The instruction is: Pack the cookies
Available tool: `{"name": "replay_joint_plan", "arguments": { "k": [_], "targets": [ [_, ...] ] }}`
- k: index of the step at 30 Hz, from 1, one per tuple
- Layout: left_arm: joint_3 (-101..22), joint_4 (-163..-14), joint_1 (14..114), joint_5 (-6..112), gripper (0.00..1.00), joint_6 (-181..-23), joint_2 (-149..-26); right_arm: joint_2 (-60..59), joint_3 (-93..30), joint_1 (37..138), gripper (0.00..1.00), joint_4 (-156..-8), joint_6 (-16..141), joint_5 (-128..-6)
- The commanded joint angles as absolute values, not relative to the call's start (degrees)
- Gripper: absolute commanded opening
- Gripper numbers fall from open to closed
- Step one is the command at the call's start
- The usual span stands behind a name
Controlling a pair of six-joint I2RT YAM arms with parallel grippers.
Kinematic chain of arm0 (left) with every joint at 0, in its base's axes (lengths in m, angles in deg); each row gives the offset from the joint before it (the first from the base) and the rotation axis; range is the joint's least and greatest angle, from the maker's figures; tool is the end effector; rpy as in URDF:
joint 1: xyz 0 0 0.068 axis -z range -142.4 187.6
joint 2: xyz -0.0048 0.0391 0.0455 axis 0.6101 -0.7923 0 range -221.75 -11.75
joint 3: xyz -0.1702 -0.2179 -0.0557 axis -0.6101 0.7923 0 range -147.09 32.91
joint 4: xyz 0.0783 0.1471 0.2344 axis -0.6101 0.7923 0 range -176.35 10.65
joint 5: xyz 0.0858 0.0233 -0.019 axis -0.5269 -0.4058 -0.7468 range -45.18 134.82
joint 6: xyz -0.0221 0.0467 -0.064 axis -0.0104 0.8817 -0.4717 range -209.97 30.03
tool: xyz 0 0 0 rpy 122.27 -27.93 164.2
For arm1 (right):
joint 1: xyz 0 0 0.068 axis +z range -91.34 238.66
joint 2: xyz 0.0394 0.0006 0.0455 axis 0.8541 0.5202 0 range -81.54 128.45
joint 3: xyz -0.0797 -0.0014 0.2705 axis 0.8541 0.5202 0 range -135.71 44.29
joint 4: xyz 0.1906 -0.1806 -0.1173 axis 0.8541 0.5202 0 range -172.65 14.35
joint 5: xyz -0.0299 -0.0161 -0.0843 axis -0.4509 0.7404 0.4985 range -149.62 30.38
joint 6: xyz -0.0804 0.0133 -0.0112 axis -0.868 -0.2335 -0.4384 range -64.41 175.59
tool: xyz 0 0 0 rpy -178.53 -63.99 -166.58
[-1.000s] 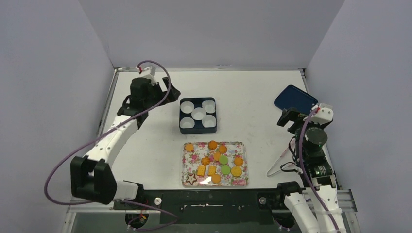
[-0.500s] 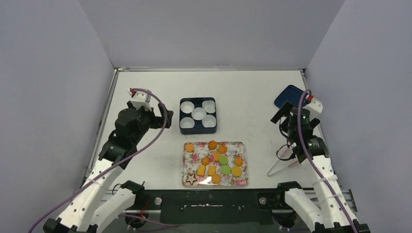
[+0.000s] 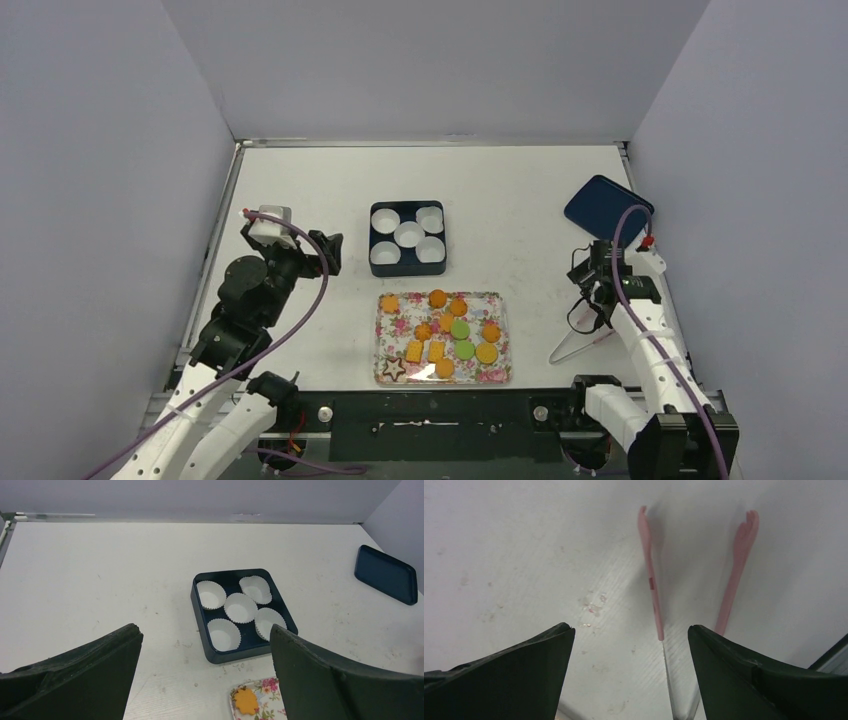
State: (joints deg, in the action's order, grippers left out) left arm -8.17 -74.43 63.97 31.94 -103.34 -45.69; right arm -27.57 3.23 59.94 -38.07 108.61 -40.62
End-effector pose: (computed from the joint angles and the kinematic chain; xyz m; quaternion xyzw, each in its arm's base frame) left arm 0.1859 -0.0743 0.3477 0.0073 0.7352 -0.1510 0.6608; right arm 0.2149 -0.0184 0.2127 0.4546 0.8318 -0.0150 0.3180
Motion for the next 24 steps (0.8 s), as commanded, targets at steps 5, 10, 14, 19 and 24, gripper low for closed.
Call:
{"name": "replay_joint_plan", "arguments": {
  "k": [5, 10, 14, 19, 24],
  "targets": [
    [-8.05, -76.94, 64.40, 31.97, 0.97, -103.35, -44.77, -20.94, 11.56, 48.46, 0.71, -47.01, 110.27, -49.53],
    [-7.74, -77.19, 64.40, 33.44, 0.97, -102.89, -44.62, -16.59, 15.32, 43.32, 0.61, -54.04, 109.31, -54.82],
    [-7.59, -77.30, 64.32, 33.75, 0.97, -102.74, -44.71, -14.23, 15.42, 42.98, 0.52, -56.67, 108.33, -56.00],
    [-7.36, -77.50, 64.32, 33.99, 0.97, -102.65, -44.95, -14.08, 14.47, 43.01, 0.41, -57.38, 106.93, -55.20],
    [-7.24, -77.73, 64.32, 33.77, 0.97, -103.10, -45.63, -15.23, 13.62, 43.01, 0.26, -56.43, 104.74, -53.91]
  ]
}}
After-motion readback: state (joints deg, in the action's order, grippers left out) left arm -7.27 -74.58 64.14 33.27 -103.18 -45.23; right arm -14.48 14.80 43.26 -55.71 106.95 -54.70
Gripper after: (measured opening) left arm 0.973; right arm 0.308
